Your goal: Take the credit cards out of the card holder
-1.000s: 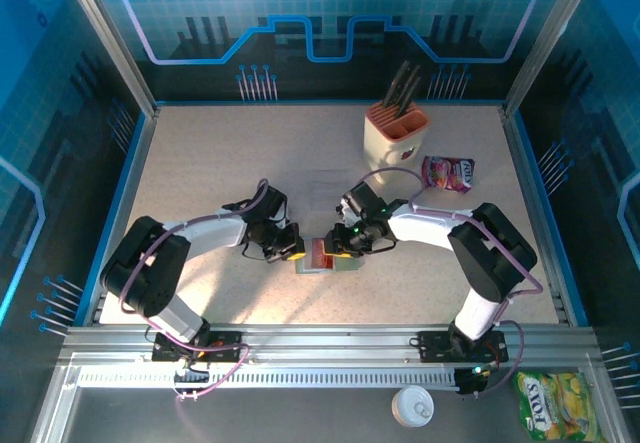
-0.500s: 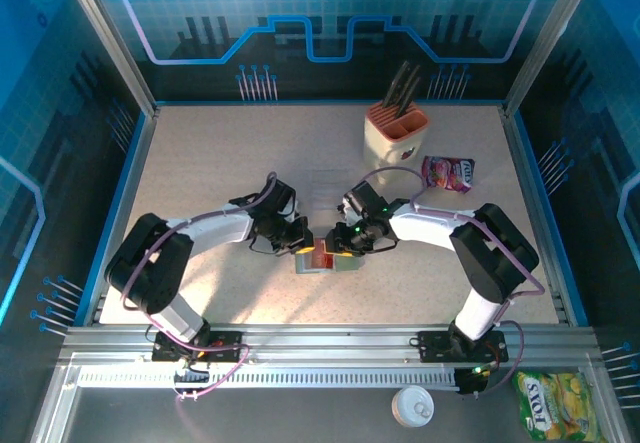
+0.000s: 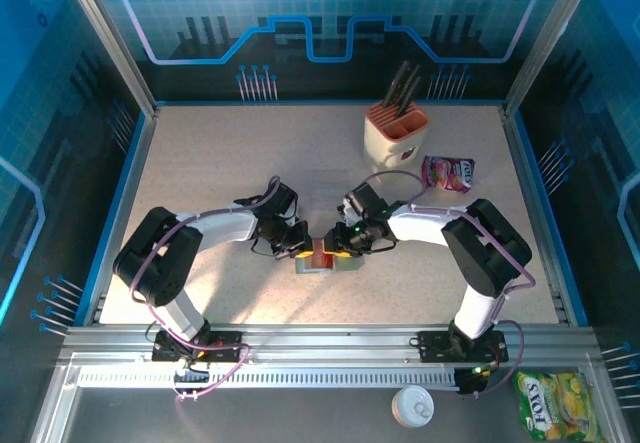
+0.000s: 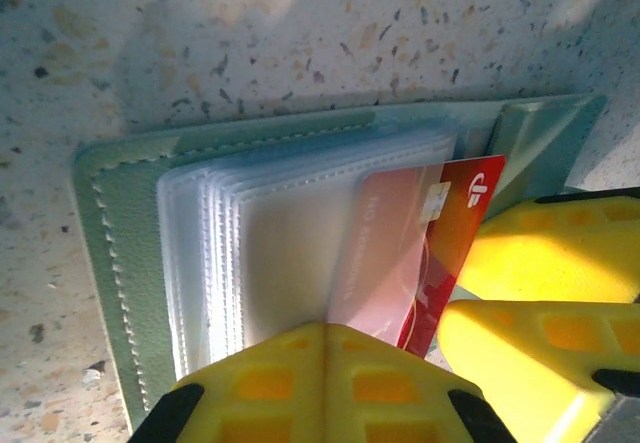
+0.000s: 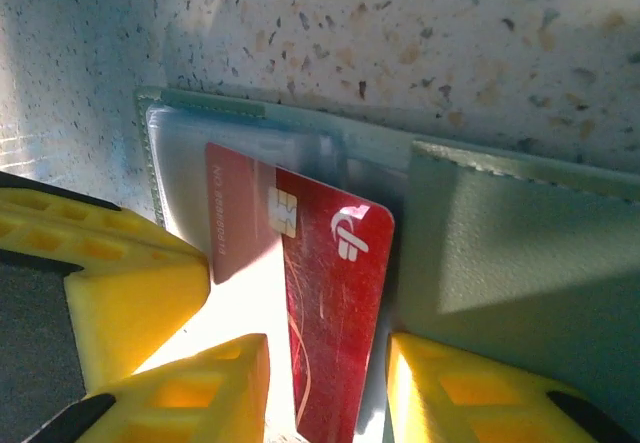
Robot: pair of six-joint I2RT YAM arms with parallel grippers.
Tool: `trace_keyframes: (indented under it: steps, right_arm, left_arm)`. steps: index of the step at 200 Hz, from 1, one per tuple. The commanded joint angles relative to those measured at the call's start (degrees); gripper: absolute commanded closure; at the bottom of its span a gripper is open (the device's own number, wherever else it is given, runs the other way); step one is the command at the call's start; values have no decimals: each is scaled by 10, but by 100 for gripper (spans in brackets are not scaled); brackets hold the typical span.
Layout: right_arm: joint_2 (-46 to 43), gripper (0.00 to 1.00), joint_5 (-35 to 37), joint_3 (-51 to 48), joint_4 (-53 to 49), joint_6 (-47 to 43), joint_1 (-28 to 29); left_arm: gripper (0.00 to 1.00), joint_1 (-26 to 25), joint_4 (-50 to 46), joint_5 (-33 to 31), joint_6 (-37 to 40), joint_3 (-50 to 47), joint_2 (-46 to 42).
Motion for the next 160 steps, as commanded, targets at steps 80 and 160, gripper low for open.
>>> trace_keyframes:
  steps: [80, 160]
  right_arm:
    - [-1, 76, -27, -16, 38, 16, -13]
    - [-23, 89, -3, -32, 14, 3, -23]
  left_arm:
    - [100, -4, -33, -14, 24, -6, 24]
    - [100, -4, -35, -16, 25, -5, 18]
